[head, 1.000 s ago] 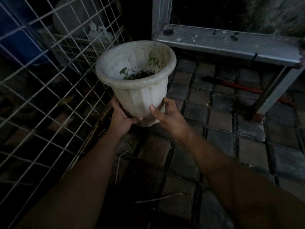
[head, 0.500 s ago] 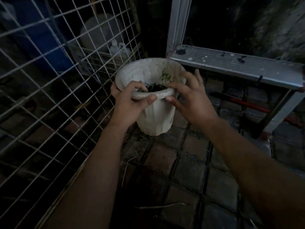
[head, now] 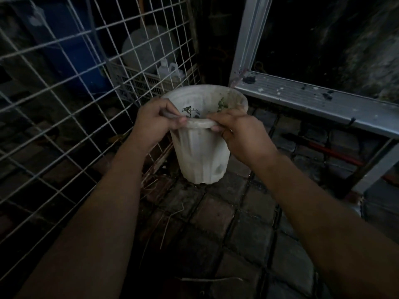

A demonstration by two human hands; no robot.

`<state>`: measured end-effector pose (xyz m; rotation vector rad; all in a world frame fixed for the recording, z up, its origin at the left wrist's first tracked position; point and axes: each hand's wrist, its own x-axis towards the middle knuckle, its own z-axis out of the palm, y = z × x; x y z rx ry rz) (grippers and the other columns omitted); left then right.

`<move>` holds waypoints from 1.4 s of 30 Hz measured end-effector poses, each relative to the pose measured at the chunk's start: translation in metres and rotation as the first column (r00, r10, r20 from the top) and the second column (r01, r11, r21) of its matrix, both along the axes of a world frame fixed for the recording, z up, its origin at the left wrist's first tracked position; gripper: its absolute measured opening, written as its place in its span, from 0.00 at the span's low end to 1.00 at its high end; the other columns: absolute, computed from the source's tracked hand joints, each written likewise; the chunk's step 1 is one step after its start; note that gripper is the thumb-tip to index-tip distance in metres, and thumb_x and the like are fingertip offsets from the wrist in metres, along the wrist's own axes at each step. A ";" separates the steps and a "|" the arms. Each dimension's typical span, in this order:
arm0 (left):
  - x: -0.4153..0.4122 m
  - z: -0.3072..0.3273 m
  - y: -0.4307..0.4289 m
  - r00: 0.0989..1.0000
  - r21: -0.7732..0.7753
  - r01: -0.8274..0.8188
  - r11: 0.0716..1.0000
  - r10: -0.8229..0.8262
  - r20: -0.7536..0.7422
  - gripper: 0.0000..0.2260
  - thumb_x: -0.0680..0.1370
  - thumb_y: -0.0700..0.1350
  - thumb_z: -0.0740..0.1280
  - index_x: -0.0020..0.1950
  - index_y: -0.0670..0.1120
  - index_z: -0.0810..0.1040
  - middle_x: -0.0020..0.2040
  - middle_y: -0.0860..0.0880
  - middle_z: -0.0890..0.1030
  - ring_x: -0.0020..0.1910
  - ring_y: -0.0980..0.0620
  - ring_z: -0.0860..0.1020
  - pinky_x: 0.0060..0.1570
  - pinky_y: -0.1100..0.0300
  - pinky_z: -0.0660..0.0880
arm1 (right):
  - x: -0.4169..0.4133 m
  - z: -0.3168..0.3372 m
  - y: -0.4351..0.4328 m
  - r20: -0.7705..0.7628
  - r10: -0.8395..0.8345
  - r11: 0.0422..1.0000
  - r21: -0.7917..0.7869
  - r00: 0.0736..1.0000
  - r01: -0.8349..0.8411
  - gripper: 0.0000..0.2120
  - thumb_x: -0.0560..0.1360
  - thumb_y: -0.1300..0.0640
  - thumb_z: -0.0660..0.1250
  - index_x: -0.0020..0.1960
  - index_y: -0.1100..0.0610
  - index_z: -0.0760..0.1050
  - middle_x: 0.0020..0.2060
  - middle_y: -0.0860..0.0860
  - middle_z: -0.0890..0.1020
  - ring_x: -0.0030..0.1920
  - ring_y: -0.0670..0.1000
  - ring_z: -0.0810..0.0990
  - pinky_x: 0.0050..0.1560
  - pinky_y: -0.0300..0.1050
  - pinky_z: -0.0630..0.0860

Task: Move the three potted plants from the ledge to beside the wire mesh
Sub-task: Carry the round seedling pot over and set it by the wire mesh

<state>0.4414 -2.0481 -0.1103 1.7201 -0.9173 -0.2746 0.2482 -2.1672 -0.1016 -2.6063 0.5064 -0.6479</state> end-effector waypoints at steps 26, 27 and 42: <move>-0.026 -0.039 -0.008 0.948 -0.030 -0.317 0.948 0.317 0.020 0.05 0.83 0.39 0.59 0.57 0.41 0.70 0.70 0.33 0.66 0.62 0.51 0.72 0.51 0.70 0.64 | 0.035 -0.025 0.010 -0.219 -0.045 0.976 -0.216 0.975 -0.004 0.22 0.82 0.42 0.54 0.60 0.59 0.75 0.53 0.59 0.77 0.56 0.62 0.72 0.62 0.54 0.60; -0.022 -0.037 -0.011 0.952 -0.042 -0.303 0.952 0.304 0.025 0.05 0.83 0.38 0.58 0.56 0.40 0.72 0.68 0.30 0.68 0.61 0.46 0.73 0.50 0.67 0.64 | 0.038 -0.027 0.012 -0.211 -0.058 0.975 -0.222 0.976 0.010 0.21 0.83 0.43 0.54 0.60 0.58 0.75 0.54 0.59 0.77 0.57 0.61 0.72 0.63 0.55 0.59; 0.000 -0.033 0.004 0.965 0.081 -0.221 0.972 0.206 0.161 0.10 0.85 0.39 0.56 0.58 0.37 0.76 0.69 0.34 0.69 0.56 0.53 0.68 0.49 0.79 0.64 | 0.040 -0.033 0.014 -0.086 0.032 0.983 -0.177 0.996 -0.047 0.17 0.86 0.56 0.56 0.70 0.59 0.75 0.60 0.58 0.81 0.61 0.62 0.74 0.66 0.51 0.61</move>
